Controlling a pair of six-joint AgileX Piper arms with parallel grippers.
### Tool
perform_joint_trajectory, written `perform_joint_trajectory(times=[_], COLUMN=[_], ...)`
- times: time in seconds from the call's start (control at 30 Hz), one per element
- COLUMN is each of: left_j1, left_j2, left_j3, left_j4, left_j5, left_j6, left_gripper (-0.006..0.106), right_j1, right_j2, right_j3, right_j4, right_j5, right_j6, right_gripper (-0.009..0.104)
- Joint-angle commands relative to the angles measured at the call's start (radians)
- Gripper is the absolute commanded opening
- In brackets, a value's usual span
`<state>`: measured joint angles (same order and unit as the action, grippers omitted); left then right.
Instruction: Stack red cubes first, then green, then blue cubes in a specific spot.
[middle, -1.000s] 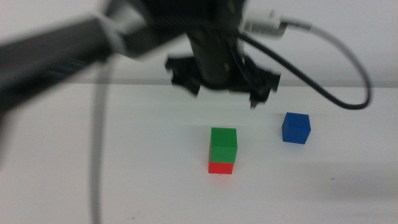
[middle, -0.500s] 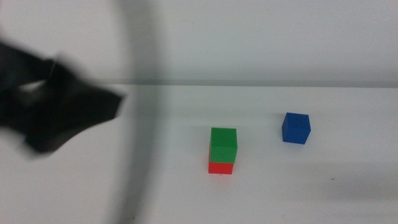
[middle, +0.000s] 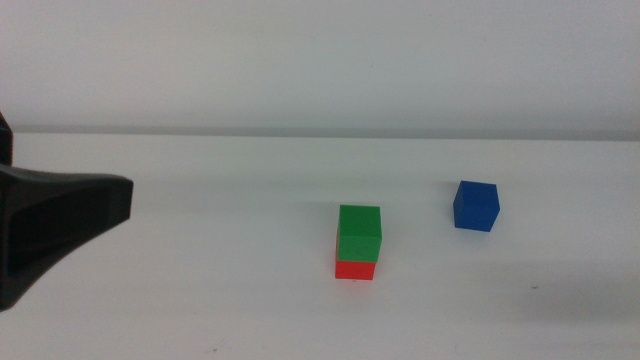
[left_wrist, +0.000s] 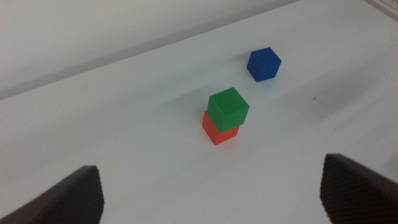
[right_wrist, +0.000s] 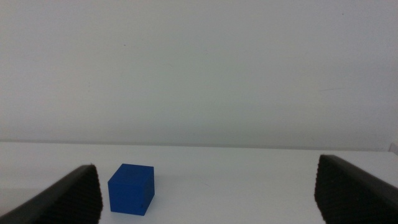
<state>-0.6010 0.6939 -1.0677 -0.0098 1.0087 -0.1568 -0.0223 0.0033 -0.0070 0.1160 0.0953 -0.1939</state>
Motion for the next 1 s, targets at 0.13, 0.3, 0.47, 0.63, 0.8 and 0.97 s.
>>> perform_joint_trajectory(times=[0.13,0.3,0.47,0.63,0.8,0.97], left_j1=[0.004,0.004,0.004,0.004,0.004,0.004], left_j2=[-0.004,-0.004,-0.004,-0.004,-0.004,-0.004], left_j3=[0.007,0.007,0.007,0.007,0.007,0.007], left_j4=[0.002,0.002,0.010,0.020,0.037,0.039], left_j5=[-0.028,-0.104,-0.122,-0.115,-0.115,-0.115], left_j6=[0.002,0.002,0.002,0.002,-0.001,0.002], left_gripper=[0.094,0.094,0.094,0.094,0.094,0.094], right_j1=[-0.008,-0.008,-0.008,-0.008,-0.008,-0.008], right_j2=[-0.038,-0.038,-0.038,-0.038,0.026,0.367], right_j3=[0.045,0.045,0.045,0.043,-0.086,-0.503], right_j4=[-0.009,-0.009,-0.009,-0.004,0.003,-0.033], right_j5=[-0.005,-0.005,-0.005,-0.044,-0.076,0.533], right_j6=[-0.001,-0.001,-0.001,0.015,0.011,0.015], right_gripper=[0.091,0.091,0.091,0.091,0.091,0.091])
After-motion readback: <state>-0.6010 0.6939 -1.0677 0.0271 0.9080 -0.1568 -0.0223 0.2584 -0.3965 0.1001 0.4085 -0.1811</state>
